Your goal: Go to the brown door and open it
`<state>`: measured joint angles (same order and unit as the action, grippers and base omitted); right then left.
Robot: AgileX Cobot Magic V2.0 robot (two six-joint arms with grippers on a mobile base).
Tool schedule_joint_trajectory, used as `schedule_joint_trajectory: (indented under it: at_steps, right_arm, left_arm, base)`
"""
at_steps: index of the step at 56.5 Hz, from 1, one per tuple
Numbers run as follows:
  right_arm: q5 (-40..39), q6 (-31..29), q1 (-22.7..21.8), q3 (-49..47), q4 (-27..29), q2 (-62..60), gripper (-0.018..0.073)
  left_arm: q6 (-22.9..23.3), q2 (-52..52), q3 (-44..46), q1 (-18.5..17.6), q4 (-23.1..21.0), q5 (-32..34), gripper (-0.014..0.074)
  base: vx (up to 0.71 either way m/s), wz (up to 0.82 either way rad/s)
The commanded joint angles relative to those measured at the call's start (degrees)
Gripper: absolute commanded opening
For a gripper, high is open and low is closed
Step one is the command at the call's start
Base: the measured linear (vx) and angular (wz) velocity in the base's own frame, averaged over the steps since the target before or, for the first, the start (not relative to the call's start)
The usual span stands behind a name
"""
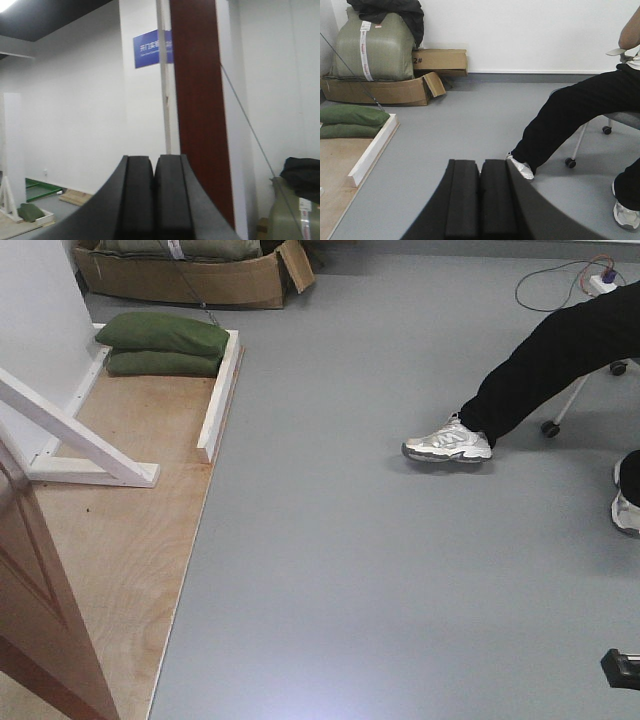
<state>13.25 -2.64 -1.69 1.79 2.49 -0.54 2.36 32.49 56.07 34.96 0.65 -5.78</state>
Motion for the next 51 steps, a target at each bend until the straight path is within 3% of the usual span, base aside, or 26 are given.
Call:
schedule_joint_trajectory:
  at_steps: [1,6,12,22,29,34,40,51]
  right_arm:
    - [-4.5,-0.3,-0.1,0.3,-0.1,-0.8,0.0000]
    - [-4.5,-0.3,-0.1,0.3,-0.1,-0.8,0.0000]
    - [-4.5,-0.3,-0.1,0.3,-0.1,-0.8,0.0000]
    - [-4.5,-0.3,-0.1,0.3,-0.1,-0.8,0.0000]
    - [-4.5,-0.3,-0.1,0.3,-0.1,-0.8,0.0000]
    - [-4.5,-0.3,-0.1,0.3,-0.1,-0.8,0.0000]
    - [-4.5,-0.3,-0.1,0.3,-0.1,-0.8,0.0000]
    - [-4.5,-0.3,-0.1,0.3,-0.1,-0.8,0.0000]
  left_arm:
    - [0.5,1.8,1.8,3.3,-2.1,4.1,-0.0006]
    - [1.6,4.4,1.8,6.0,-6.3,4.5,-0.0006]
    - [4.2,8.7,1.8,8.1,-14.6,5.3,-0.0006]
    - [7.8,13.7,1.8,8.8,-33.4,7.0,-0.0006]
    - [9.3,15.5,1.8,8.6,-47.9,2.1,-0.0006]
    - [9.4,16.7,1.8,8.6,-55.2,-1.7,-0.0006]
    - [9.4,17.5,1.8,8.6,-61.2,-7.7,-0.0006]
    - [9.4,18.6,2.1,8.6,-64.8,-17.5,-0.0006]
  base:
    - [0.00,0.00]
    - [0.00,0.00]
    - [0.00,0.00]
    - [0.00,0.00]
    - [0.00,0.00]
    - [0.00,0.00]
    - [0.00,0.00]
    - [0.00,0.00]
